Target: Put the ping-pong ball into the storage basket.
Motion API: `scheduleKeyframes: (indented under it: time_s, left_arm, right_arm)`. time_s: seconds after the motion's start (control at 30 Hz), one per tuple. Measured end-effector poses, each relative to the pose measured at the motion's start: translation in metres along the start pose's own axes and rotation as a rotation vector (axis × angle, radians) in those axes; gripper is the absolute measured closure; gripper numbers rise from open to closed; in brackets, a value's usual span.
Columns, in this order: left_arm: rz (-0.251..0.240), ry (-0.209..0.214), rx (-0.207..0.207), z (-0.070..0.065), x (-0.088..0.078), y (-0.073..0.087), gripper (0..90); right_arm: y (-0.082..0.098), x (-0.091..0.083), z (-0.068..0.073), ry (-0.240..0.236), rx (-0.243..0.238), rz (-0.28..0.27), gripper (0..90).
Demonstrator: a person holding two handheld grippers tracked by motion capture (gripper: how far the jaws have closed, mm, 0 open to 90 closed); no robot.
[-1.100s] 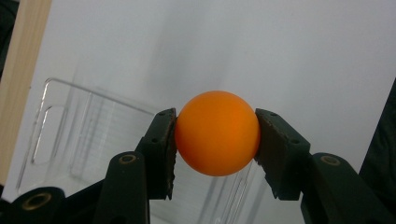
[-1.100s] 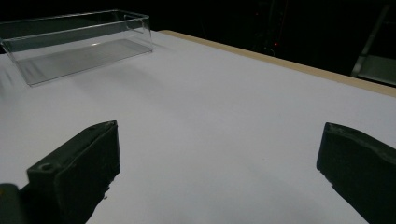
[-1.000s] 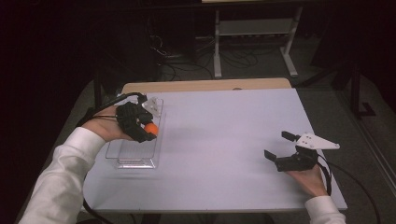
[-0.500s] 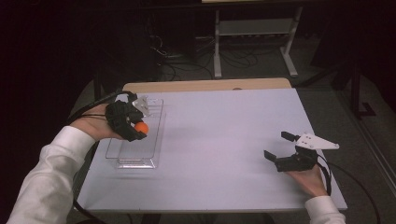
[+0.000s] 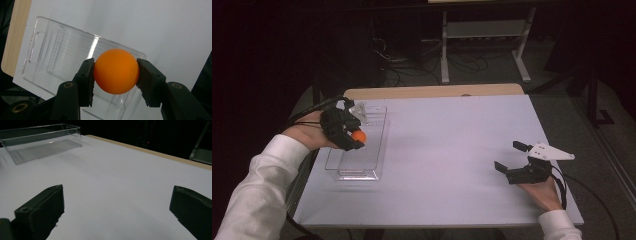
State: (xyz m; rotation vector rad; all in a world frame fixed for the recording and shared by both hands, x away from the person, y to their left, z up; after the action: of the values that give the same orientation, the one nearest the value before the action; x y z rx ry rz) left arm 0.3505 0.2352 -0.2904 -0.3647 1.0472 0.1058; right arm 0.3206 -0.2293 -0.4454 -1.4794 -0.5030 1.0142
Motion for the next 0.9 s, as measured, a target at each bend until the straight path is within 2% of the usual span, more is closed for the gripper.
scheduleKeyframes:
  time_s: [0.9]
  left_arm:
    - [0.010, 0.036, 0.025, -0.010, 0.030, 0.005, 51.2]
  right_arm:
    - [0.001, 0.001, 0.000, 0.001, -0.003, 0.010, 0.0]
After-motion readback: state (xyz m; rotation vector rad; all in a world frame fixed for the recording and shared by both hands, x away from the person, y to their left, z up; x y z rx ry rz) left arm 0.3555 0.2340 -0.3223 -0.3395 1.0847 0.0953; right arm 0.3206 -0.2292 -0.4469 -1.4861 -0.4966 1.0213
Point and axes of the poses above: each handheld gripper's, and its own axes: x roughly forward along the jaws, y roughly out of its underside, z roughly to its left, the point moved 4 cm from there along x, roughly forward along the jaws, and after that the axes turned 13 degrees about -y, right-handed, at the moved point
